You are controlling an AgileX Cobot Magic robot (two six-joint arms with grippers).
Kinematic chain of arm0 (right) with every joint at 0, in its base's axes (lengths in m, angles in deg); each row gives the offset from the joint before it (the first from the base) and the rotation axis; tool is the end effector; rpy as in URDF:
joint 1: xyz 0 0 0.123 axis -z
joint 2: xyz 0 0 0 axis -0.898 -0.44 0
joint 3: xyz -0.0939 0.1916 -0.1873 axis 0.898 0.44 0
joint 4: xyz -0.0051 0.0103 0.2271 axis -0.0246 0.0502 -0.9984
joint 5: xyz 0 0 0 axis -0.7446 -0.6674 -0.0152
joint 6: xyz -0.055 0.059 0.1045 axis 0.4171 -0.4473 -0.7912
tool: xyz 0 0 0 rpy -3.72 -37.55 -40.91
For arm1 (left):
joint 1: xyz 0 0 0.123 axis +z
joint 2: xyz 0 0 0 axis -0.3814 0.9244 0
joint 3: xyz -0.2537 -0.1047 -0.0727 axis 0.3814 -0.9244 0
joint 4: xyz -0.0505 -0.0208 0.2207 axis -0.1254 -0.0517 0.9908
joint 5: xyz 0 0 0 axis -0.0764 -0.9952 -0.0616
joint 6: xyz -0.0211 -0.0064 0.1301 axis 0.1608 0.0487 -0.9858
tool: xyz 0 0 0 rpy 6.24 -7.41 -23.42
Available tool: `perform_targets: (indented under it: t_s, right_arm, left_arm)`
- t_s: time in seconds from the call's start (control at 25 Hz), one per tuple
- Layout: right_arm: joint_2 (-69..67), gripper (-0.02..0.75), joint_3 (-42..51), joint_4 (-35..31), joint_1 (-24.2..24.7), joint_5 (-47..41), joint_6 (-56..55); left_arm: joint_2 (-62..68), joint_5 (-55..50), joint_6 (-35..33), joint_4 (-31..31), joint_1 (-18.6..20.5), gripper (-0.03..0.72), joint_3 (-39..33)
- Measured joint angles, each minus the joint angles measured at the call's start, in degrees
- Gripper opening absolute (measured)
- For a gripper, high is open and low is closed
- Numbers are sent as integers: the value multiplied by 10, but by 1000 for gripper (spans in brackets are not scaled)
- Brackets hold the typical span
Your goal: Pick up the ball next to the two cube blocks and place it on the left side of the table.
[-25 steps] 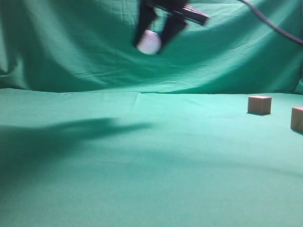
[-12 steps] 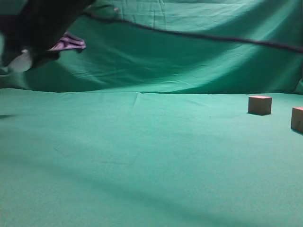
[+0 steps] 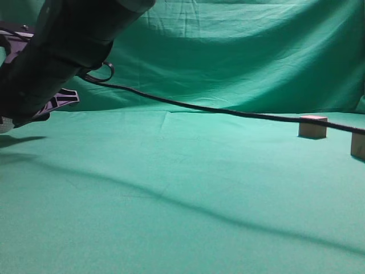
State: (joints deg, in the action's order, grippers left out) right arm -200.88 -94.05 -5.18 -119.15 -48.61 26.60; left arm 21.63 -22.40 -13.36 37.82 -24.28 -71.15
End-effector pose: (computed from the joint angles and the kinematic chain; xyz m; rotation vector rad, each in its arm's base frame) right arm 0.3389 0.4999 0.1065 -0.9998 1.8603 0.6459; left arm 0.0686 0.0064 0.1663 0.0663 1.8319 0.1000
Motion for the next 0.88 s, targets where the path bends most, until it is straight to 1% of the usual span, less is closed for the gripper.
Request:
perform_targets:
  t_s: [0.12,0.16,0.24,0.32,0.48,0.56,0.6,0.68,0.76,0.84,0.88]
  right_arm:
    - [-1,314,0,-3,0,1,1]
    - [-1,407,0,-8,1,1,1]
    - [-1,560,0,-14,6,-4,1]
    - [5,643,0,-15,12,-26,1]
    - [59,643,0,-14,32,-139,1]
    - [104,505,0,-10,43,-217,1]
    - [132,407,0,-6,49,-264,1]
    - [184,175,-1,6,59,-360,0]
    - [227,66,-3,28,67,-440,-18]
    - [263,0,-4,52,75,-511,-56]
    - [280,0,-5,67,79,-536,-85]
  left_arm:
    - [0,0,0,0,0,0,0]
    - [0,0,0,0,0,0,0]
    - [0,0,0,0,0,0,0]
    - [0,0,0,0,0,0,0]
    - [0,0,0,0,0,0,0]
    - [0,0,0,0,0,0,0]
    - [0,0,0,0,0,0,0]
    - [0,0,0,0,0,0,0]
    - [0,0,0,0,0,0,0]
    - [0,0,0,0,0,0,0]
    - [0,0,0,0,0,0,0]
